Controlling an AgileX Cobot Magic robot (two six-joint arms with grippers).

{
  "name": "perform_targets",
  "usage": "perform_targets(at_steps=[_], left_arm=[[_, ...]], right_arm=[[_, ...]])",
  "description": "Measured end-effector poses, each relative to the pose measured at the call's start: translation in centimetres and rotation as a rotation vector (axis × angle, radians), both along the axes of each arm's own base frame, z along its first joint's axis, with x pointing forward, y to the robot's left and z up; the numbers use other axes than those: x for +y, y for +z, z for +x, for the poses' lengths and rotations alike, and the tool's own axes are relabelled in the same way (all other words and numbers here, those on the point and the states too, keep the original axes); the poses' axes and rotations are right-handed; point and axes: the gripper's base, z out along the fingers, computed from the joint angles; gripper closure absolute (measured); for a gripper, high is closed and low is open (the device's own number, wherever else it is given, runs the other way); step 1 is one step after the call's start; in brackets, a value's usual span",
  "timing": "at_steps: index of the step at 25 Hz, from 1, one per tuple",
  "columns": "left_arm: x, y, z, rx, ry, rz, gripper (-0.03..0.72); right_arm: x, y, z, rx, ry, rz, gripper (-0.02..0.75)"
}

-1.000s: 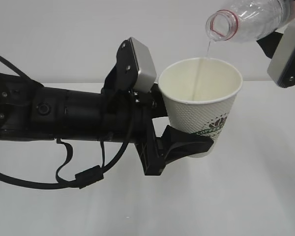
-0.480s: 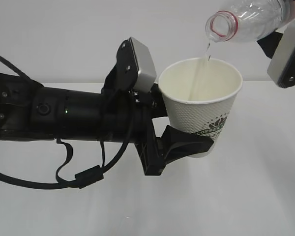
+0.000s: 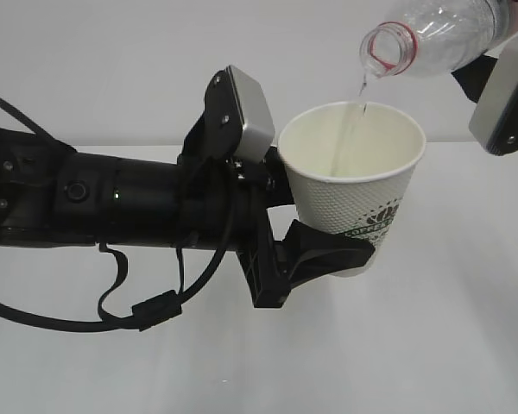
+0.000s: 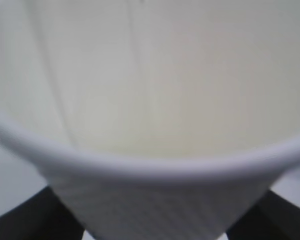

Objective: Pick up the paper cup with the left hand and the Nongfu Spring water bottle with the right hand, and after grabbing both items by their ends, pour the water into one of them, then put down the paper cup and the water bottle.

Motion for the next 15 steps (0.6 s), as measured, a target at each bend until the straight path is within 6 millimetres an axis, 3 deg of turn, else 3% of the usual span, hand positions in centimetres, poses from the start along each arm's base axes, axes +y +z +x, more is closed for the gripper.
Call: perform_targets(at_steps=[15], left_arm=[[0.01,-0.01,0.01,0.0,0.001,0.002,0.143]], right_arm=[[0.0,0.0,0.0,-0.002,0.0,-0.003,0.234]])
